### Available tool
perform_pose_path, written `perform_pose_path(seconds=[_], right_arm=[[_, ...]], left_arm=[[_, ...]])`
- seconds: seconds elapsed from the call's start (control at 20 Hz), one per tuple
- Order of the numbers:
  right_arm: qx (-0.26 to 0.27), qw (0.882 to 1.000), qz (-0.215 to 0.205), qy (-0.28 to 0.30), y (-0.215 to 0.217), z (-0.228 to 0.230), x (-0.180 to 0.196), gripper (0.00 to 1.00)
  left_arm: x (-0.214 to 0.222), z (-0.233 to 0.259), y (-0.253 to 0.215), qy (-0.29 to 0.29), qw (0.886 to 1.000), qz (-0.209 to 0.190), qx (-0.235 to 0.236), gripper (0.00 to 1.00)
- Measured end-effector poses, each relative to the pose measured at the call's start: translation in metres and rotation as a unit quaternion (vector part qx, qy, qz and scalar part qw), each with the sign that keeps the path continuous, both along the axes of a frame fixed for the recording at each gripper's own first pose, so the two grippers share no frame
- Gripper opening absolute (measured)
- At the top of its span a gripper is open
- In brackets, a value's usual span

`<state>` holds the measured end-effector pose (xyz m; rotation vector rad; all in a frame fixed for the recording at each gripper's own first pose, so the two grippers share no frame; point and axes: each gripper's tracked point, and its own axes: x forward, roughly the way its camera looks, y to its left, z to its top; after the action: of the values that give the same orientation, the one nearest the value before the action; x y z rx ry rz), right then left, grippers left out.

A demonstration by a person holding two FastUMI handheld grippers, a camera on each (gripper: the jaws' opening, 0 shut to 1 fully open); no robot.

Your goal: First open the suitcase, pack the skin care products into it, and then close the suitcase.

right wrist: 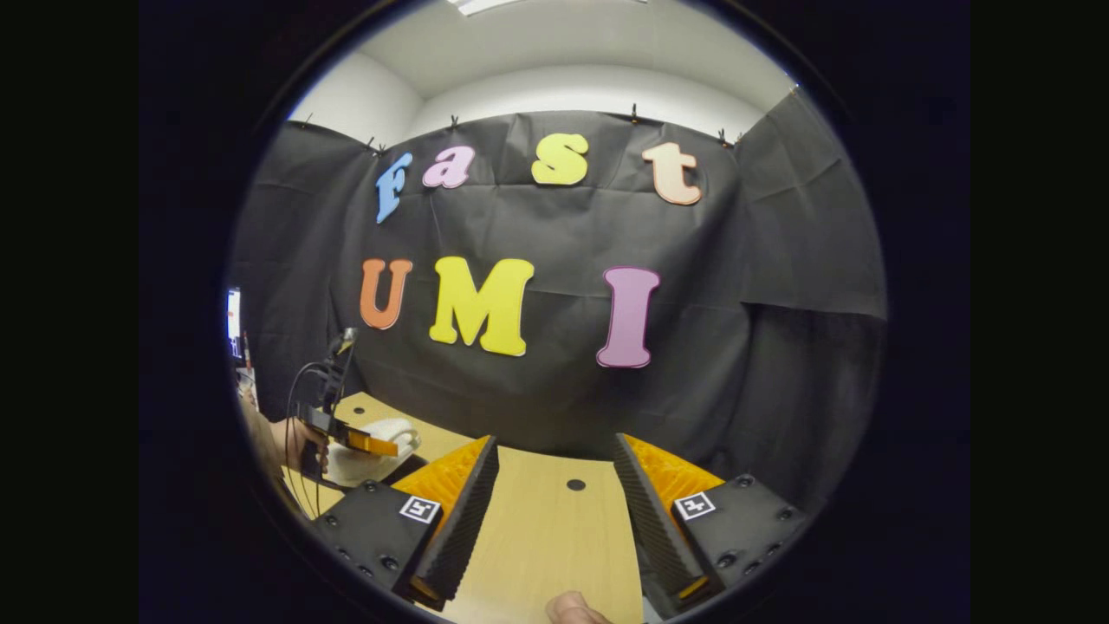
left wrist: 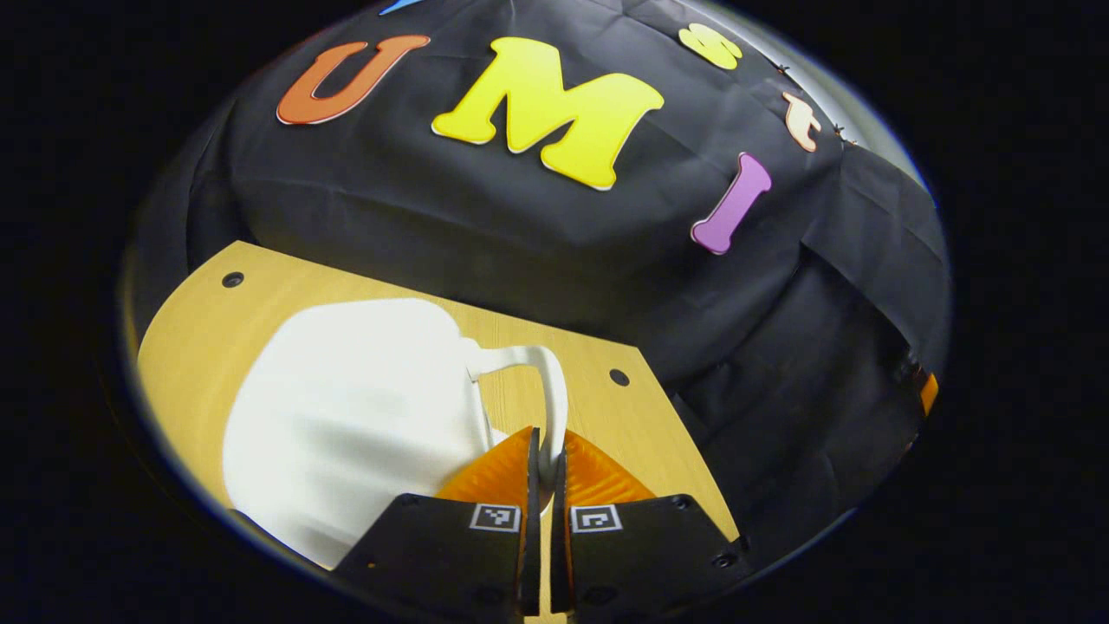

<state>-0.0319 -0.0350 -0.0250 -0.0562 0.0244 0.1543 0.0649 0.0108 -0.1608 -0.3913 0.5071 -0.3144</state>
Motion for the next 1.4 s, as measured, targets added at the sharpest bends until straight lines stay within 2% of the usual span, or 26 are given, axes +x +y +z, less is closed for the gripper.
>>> perform_pose_path(seconds=[0.35, 0.6, 0.7, 0.75, 0.8, 0.85, 0.95, 1.0, 1.05, 1.25, 1.4], right_arm=[[0.01, 0.999, -0.019, 0.03, -0.014, -0.016, 0.005, 0.77], [0.013, 0.998, -0.029, 0.046, -0.017, -0.028, 0.013, 0.8], [0.016, 0.998, -0.028, 0.054, -0.015, -0.032, 0.015, 0.79], [0.017, 0.998, -0.029, 0.057, -0.014, -0.033, 0.017, 0.79], [0.02, 0.997, -0.03, 0.061, -0.012, -0.034, 0.019, 0.79], [0.023, 0.997, -0.03, 0.064, -0.009, -0.035, 0.023, 0.79], [0.028, 0.997, -0.029, 0.067, -0.002, -0.034, 0.03, 0.79], [0.027, 0.997, -0.028, 0.067, 0.001, -0.034, 0.033, 0.79], [0.027, 0.997, -0.025, 0.067, 0.006, -0.032, 0.037, 0.79], [0.031, 0.996, -0.036, 0.071, 0.018, -0.028, 0.059, 0.79], [0.031, 0.996, -0.035, 0.071, 0.034, -0.025, 0.073, 0.77]], left_arm=[[-0.007, -0.065, -0.027, 0.029, 0.991, -0.045, 0.126, 0.07], [-0.019, -0.098, -0.038, 0.06, 0.98, -0.062, 0.178, 0.07], [-0.014, -0.1, -0.044, 0.056, 0.976, -0.071, 0.2, 0.09], [-0.01, -0.101, -0.051, 0.056, 0.976, -0.077, 0.198, 0.13], [-0.016, -0.1, -0.055, 0.062, 0.978, -0.075, 0.186, 0.46], [-0.019, -0.098, -0.055, 0.067, 0.98, -0.064, 0.177, 0.46], [-0.02, -0.084, -0.049, 0.065, 0.982, -0.033, 0.173, 0.72], [-0.02, -0.076, -0.045, 0.06, 0.983, -0.023, 0.173, 0.82], [-0.021, -0.066, -0.04, 0.05, 0.982, -0.012, 0.18, 0.96], [-0.024, 0.006, 0.011, -0.038, 0.966, 0.052, 0.252, 0.99], [-0.043, 0.069, 0.039, -0.1, 0.956, 0.094, 0.258, 0.99]])
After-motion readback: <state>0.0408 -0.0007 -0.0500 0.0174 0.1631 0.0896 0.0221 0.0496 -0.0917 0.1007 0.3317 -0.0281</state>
